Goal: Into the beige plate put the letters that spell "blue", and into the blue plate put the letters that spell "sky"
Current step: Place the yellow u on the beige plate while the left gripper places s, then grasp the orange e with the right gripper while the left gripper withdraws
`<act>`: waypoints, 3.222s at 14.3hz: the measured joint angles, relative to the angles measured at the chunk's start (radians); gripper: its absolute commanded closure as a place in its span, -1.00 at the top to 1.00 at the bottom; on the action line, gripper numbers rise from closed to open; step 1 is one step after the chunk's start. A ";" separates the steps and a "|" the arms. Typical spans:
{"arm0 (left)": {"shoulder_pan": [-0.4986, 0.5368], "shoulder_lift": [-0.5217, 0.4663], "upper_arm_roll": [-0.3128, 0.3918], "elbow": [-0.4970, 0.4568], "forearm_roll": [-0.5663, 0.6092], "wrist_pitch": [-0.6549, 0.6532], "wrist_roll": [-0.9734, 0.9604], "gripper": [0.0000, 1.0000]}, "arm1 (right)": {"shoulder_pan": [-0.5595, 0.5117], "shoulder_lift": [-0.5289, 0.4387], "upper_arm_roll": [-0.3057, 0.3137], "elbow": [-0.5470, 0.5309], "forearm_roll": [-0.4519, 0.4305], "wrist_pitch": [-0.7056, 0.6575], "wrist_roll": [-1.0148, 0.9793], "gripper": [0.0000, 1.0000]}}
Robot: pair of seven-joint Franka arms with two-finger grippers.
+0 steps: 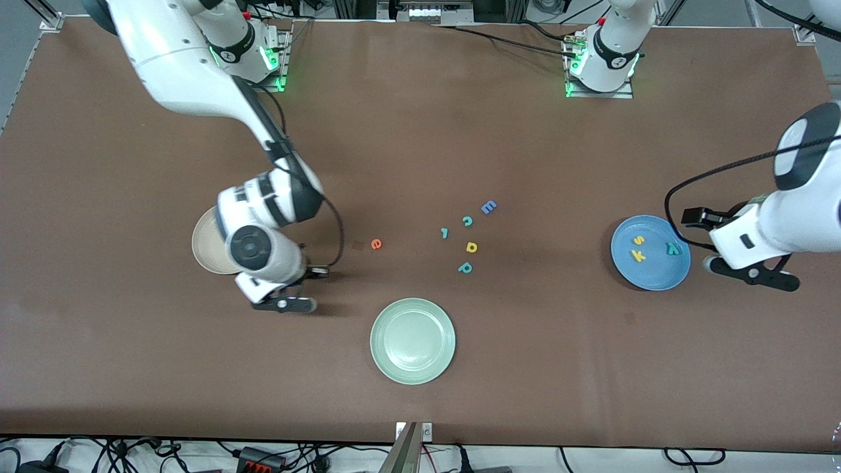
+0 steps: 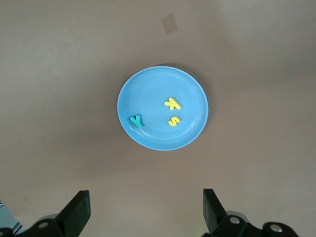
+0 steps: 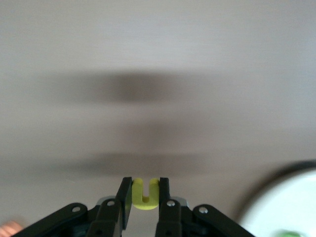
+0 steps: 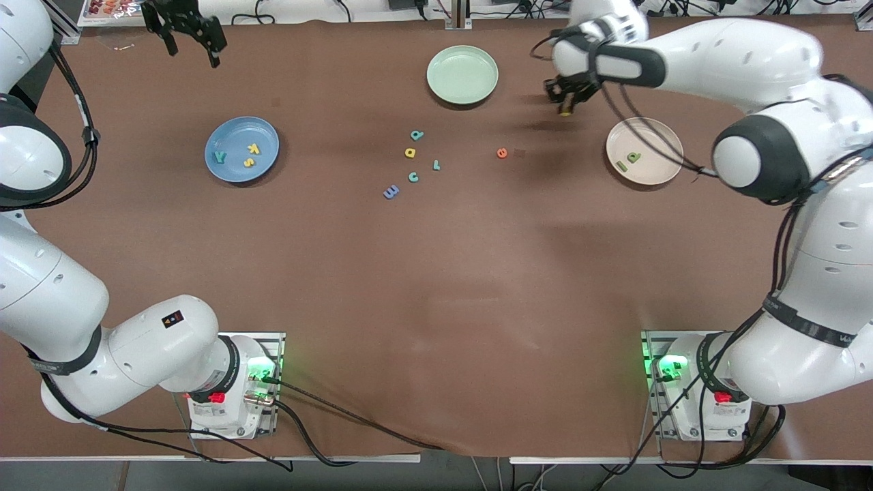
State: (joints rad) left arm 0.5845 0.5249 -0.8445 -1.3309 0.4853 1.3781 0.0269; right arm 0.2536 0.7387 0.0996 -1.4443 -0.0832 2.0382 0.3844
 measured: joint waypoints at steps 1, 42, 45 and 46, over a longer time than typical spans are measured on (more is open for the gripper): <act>-0.002 -0.007 -0.013 0.041 0.000 -0.032 0.000 1.00 | -0.032 -0.030 0.000 -0.032 0.000 -0.023 -0.045 -0.87; -0.571 -0.518 0.812 -0.363 -0.486 0.380 -0.018 1.00 | 0.284 0.022 0.017 -0.159 0.023 0.270 0.149 0.57; -0.572 -0.518 0.803 -0.362 -0.486 0.379 -0.018 1.00 | 0.288 0.034 0.015 -0.156 0.023 0.287 0.150 0.32; -0.572 -0.518 0.803 -0.362 -0.486 0.379 -0.018 1.00 | 0.288 0.034 0.014 -0.155 0.023 0.287 0.150 0.27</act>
State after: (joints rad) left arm 0.0129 0.0073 -0.0415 -1.6933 -0.0005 1.7571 0.0091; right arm 0.5413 0.7724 0.1136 -1.5990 -0.0606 2.3254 0.5345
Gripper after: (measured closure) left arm 0.000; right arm 0.260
